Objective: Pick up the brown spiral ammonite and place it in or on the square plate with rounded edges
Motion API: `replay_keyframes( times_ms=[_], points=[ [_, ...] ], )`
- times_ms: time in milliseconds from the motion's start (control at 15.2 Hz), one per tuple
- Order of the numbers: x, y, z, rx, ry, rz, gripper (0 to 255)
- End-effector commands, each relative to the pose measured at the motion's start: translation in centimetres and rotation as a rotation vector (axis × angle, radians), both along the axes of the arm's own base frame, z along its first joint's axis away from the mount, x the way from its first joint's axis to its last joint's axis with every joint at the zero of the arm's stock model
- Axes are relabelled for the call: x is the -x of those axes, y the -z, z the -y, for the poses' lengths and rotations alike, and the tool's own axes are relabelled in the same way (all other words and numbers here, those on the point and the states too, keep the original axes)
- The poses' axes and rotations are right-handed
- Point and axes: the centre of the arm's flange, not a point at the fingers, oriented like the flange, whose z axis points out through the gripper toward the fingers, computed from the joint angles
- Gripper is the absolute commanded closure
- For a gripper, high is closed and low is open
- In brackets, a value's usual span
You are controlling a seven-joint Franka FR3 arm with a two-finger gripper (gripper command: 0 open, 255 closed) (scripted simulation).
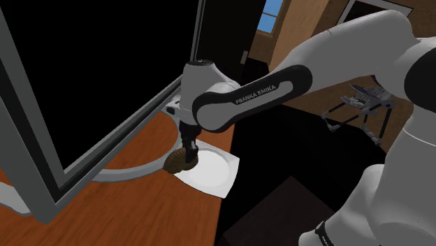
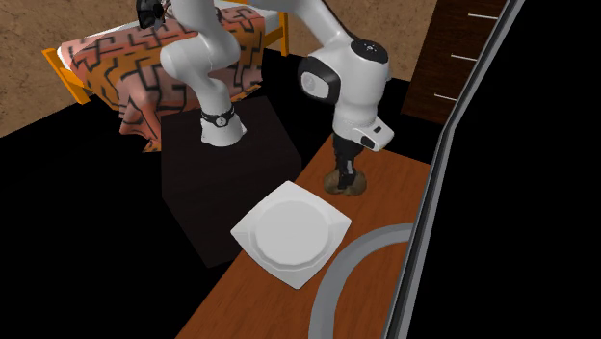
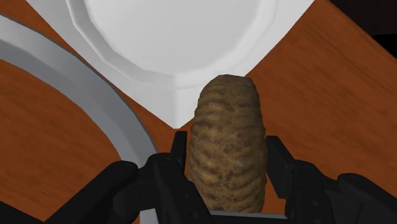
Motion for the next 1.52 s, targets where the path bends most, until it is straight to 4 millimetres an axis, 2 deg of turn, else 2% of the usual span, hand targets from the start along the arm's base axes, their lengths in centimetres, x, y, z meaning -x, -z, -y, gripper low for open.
replay_keyframes(
  times_ms=[0, 660, 1452],
  points=[
    [-0.3, -0.1, 3.0, -0.001, -0.001, 0.0, 255],
    [-0.9, -1.3, 16.4, -0.001, -0.001, 0.0, 255],
    [-0.9, 5.0, 16.4, -0.001, -0.001, 0.0, 255]
  ],
)
